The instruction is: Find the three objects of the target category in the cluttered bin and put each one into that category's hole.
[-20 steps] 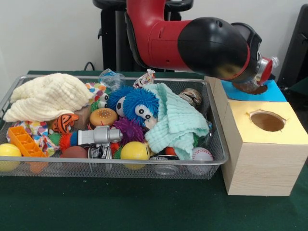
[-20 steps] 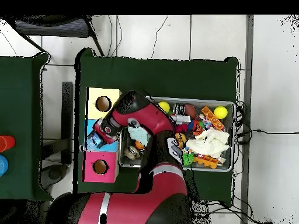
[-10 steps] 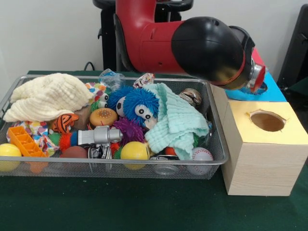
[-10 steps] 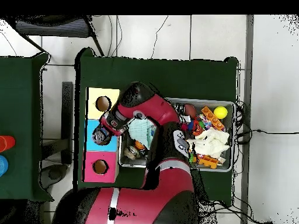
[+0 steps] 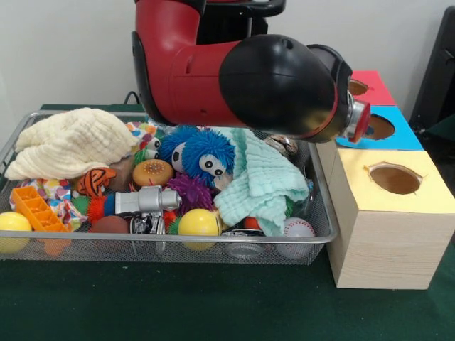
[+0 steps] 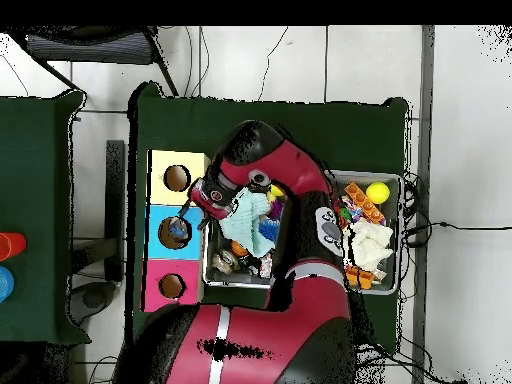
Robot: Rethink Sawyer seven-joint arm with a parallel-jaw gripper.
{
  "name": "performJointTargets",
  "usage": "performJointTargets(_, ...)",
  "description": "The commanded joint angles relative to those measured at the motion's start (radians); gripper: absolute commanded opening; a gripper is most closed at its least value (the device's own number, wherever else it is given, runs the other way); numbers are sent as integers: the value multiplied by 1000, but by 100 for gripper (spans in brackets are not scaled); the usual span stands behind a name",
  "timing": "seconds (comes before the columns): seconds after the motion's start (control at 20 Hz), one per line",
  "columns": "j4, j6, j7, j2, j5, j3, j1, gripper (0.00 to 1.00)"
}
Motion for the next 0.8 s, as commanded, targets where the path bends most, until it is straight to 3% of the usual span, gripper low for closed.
performJointTargets(0.05,-136,137,254,54,-64,18,-37,100)
performJointTargets(0.15,-109,138,243,44,-67,15,-36,100)
performJointTargets(0.25,-133,170,245,47,-78,13,-40,100)
performJointTargets(0.4,-201,250,253,37,-112,0,-46,100)
performJointTargets(0.5,-268,252,219,42,-156,-18,-49,100)
performJointTargets(0.65,-293,111,132,31,-228,-57,-44,100)
performJointTargets(0.75,-274,-80,52,7,-298,-85,-42,100)
performJointTargets(0.8,-234,-223,10,-25,-345,-100,-39,100)
